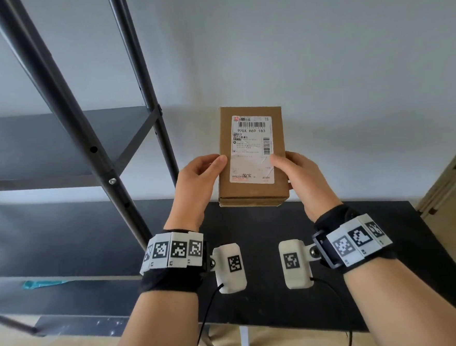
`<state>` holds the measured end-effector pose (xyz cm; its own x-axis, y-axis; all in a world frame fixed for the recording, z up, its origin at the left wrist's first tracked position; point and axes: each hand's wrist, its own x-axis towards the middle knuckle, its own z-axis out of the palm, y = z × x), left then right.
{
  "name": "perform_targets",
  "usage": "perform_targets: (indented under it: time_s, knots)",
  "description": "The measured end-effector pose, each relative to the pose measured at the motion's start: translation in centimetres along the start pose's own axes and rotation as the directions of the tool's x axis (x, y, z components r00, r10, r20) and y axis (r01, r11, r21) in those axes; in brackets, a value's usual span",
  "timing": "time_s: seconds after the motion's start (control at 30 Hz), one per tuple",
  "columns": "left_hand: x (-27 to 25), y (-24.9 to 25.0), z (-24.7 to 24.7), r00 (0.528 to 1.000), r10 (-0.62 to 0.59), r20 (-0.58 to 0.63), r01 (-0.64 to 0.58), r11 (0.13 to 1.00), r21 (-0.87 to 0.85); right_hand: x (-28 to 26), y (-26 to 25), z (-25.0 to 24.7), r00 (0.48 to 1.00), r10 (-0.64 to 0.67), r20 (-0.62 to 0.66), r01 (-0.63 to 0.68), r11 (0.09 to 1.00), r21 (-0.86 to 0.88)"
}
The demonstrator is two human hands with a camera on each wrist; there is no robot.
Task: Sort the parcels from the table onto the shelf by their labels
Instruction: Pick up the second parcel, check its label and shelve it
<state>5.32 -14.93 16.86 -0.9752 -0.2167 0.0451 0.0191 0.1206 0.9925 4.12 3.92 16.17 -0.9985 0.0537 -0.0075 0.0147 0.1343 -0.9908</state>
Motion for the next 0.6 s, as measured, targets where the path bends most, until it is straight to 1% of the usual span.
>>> perform_targets:
  time_s: [0.1,0.27,0.4,0.6]
  knots:
    - [-0.5,-1.0,-0.5,0.999,-0.037,-0.013,0.037,0.999,-0.017,-0.4,0.5,0.7,0.999,0.025,0.024,-0.025,1.0,-0.018]
    - [-1.7,-1.9,-1.7,0.997,-0.072,-0.004,0.072,0.997,-0.014,-1.1,1.0,2.0,0.998,0.055,-0.004,-0.055,0.997,-0.052]
    - [-2.8,-1.9,-3.4,0.998,-0.067,-0.005,0.066,0.997,-0.036,-2.3,0.7,3.2,0.998,0.065,-0.01,-0.065,0.997,-0.043]
    - [-5.9,-2.2,-7.3,0.999,-0.052,0.011,0.052,0.998,-0.021,-6.1,0.3,6.0,0.997,0.076,-0.025,-0.077,0.997,-0.033]
